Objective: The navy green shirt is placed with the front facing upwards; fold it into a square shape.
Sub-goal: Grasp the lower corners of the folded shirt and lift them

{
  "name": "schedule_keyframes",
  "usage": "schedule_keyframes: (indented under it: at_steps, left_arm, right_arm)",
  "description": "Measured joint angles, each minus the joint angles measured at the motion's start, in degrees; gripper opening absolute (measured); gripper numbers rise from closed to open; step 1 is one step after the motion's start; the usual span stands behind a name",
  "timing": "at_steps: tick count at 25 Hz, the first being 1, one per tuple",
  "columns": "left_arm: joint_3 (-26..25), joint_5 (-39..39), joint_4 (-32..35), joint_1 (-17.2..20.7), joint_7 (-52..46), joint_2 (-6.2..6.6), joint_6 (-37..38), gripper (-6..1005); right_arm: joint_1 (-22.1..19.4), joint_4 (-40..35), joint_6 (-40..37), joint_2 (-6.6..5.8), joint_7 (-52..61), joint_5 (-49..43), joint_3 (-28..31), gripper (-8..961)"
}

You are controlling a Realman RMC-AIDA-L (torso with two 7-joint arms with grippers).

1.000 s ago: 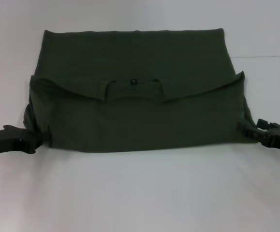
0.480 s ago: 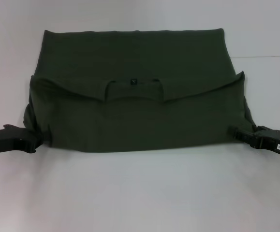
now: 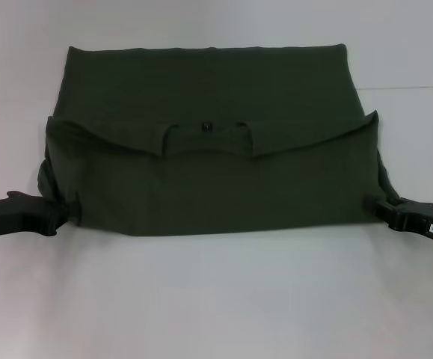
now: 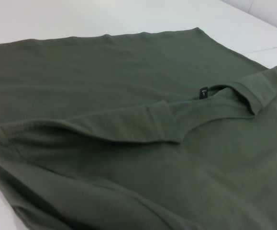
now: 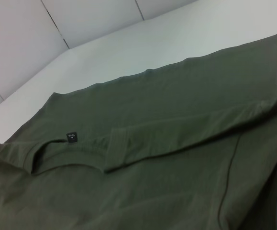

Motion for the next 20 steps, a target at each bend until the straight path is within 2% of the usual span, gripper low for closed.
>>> schedule_keyframes:
  at_steps: [6, 8, 13, 15, 20]
  left_arm:
    - [-0.1, 0.0, 0.0, 0.2, 1.0, 0.00, 0.7, 27]
    - [-0.4, -0.3, 0.0, 0.5, 2.8, 0.00, 1.9, 27]
    - [-0.7, -1.4, 0.5, 1.6, 6.3, 0.00, 4.2, 28]
    - [-0.8, -3.5, 3.0, 4.5, 10.1, 0.00, 8.9, 28]
    - [-3.6, -4.1, 6.0, 8.0, 16.5, -0.65, 15.1, 28]
  right_arm:
    - [-0.3, -0.4, -0.5, -0.01, 0.0, 0.0, 0.0, 293]
    - [-0.6, -0.5, -0.8, -0.08, 0.0, 0.0, 0.0, 72]
    - [-2.5, -1.2, -4.9, -0.22, -1.2, 0.0, 0.0, 65]
    - [-3.8, -1.9, -7.7, -0.19, -2.7, -0.1, 0.0, 62]
    - [-8.7, -2.5, -15.9, -0.11, -10.3, 0.1, 0.8, 56]
